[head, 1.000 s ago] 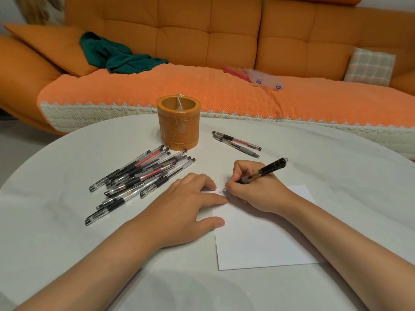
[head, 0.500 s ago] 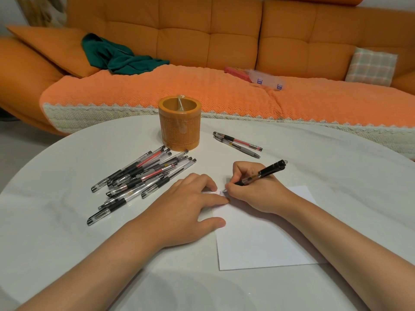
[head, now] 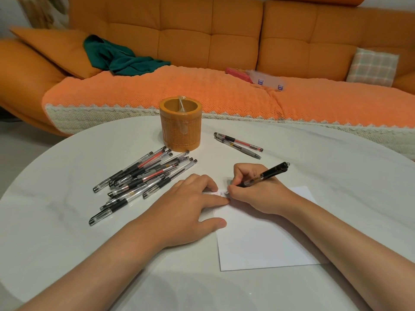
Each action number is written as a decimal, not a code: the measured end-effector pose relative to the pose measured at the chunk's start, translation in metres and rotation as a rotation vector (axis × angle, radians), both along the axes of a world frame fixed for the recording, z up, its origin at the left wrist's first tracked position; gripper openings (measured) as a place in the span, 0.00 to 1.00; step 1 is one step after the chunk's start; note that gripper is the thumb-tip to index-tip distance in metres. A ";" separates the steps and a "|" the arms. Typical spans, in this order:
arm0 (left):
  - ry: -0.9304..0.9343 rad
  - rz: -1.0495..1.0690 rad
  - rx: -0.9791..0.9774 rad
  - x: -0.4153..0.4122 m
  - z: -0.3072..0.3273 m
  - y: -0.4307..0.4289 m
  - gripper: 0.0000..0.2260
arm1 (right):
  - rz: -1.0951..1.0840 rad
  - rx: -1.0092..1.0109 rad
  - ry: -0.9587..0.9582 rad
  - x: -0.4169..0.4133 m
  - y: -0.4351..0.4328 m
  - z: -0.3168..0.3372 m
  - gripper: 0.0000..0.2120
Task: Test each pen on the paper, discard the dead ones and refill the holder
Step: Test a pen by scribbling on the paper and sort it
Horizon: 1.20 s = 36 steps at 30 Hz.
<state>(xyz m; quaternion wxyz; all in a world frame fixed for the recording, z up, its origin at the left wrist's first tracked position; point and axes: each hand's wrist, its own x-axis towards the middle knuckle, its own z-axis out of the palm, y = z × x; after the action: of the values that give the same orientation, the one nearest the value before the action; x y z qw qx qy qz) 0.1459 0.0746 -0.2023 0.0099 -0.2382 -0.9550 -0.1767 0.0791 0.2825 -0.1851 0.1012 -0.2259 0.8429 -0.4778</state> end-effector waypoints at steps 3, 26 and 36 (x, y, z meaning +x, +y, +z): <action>0.001 0.001 0.008 0.000 0.000 0.000 0.24 | -0.021 -0.009 0.017 0.000 0.000 -0.001 0.10; 0.009 -0.002 0.011 0.001 0.000 0.000 0.23 | 0.010 0.001 -0.004 -0.001 0.000 -0.001 0.10; 0.022 -0.009 0.022 0.001 0.001 0.000 0.22 | -0.038 -0.016 0.028 -0.002 0.000 -0.005 0.10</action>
<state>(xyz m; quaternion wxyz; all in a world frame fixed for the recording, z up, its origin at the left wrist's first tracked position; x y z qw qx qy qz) 0.1472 0.0749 -0.2013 0.0222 -0.2443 -0.9517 -0.1845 0.0770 0.2821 -0.1900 0.0785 -0.2172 0.8444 -0.4833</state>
